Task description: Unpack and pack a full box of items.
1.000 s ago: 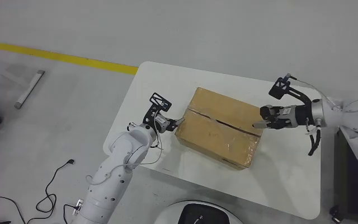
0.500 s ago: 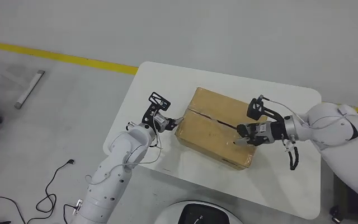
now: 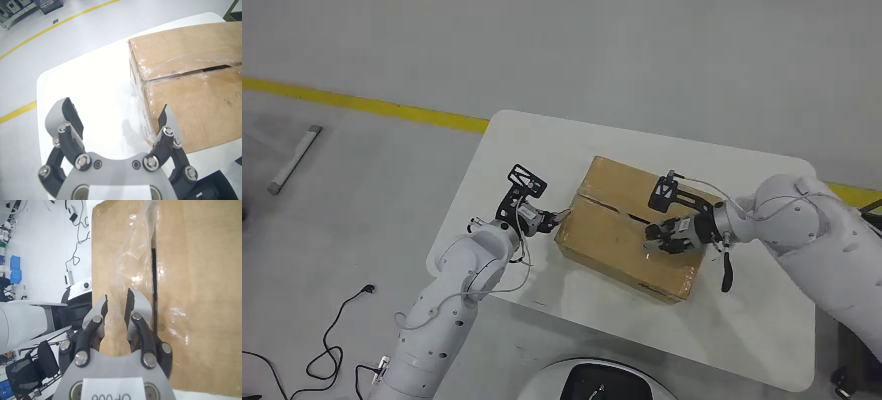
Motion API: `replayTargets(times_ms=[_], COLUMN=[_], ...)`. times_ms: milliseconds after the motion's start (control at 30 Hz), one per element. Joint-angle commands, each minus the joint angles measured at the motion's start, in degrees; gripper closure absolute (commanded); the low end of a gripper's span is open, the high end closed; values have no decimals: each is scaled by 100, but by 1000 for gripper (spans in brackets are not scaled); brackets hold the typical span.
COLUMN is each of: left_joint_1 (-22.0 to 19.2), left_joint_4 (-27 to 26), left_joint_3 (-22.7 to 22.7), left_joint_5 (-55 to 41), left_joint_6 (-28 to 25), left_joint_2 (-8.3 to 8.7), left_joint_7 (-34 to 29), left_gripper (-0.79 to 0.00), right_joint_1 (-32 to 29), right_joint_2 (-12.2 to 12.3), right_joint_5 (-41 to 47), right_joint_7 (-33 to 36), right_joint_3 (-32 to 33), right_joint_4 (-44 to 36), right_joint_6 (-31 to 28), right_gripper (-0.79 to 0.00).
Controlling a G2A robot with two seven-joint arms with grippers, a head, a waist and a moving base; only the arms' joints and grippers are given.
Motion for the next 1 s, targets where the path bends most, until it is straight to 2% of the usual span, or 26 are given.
replayTargets(times_ms=[0,200,367,600,833,967], left_joint_1=[0,0,0,0,0,0], left_joint_4=[0,0,0,0,0,0], left_joint_3=[0,0,0,0,0,0], left_joint_5=[0,0,0,0,0,0], left_joint_6=[0,0,0,0,0,0], left_joint_2=[0,0,0,0,0,0], left_joint_7=[0,0,0,0,0,0], left_gripper=[-785,-785,-785,-785,-785,-785], right_joint_1=[77,364,576,677,798,877], right_joint_2=[-42,-81,-63,-115,-202,-256], right_joint_5=[-83,-538,-1267,-1789,-1569,-378], right_joint_7=[16,316,1039,1502,1533,1521], right_joint_3=[-69,-55,-102,-347,-470,-453], right_joint_4=[57,-172,-594,-824,-567,-123], right_joint_6=[63,369,647,634,665,653], right_gripper=[0,0,0,0,0,0])
